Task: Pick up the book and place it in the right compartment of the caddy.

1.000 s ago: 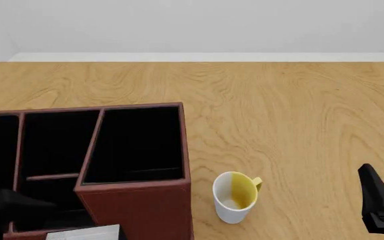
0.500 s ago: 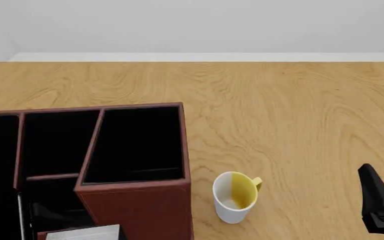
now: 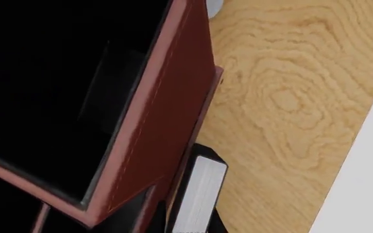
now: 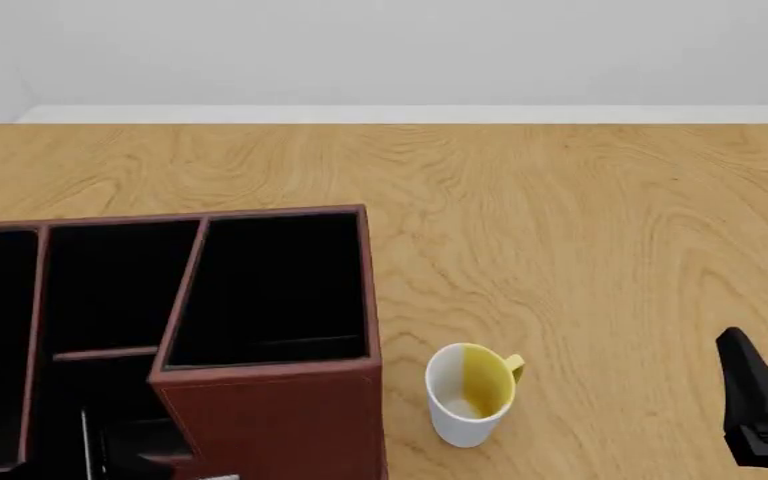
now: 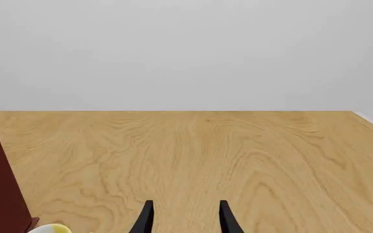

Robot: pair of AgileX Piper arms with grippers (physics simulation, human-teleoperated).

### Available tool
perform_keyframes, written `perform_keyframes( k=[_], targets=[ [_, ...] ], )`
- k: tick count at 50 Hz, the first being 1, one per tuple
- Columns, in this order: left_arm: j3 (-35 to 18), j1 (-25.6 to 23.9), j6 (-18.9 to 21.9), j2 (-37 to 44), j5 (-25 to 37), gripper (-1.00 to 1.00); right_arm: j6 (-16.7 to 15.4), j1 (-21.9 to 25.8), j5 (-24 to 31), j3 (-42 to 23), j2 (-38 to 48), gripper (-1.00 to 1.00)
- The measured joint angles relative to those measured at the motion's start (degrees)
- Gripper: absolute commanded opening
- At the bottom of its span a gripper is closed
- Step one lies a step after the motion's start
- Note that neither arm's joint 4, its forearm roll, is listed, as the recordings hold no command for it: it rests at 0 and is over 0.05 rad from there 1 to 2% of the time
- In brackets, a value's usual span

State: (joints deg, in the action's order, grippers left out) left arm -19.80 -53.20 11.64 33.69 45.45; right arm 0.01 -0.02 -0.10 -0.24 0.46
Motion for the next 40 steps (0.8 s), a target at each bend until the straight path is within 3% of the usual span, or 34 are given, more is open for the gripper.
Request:
perform_keyframes(
  k=[16, 40],
  targets=[
    [0.1, -4.4, -4.6, 0.0, -0.5, -1.0, 0.0, 0.0, 0.0, 0.0, 0.0, 1.0],
    [-3.7, -7.8, -3.3, -1.4, 5.2, -1.0, 0.0, 0.0, 0.0, 0.0, 0.0, 1.0]
  ],
)
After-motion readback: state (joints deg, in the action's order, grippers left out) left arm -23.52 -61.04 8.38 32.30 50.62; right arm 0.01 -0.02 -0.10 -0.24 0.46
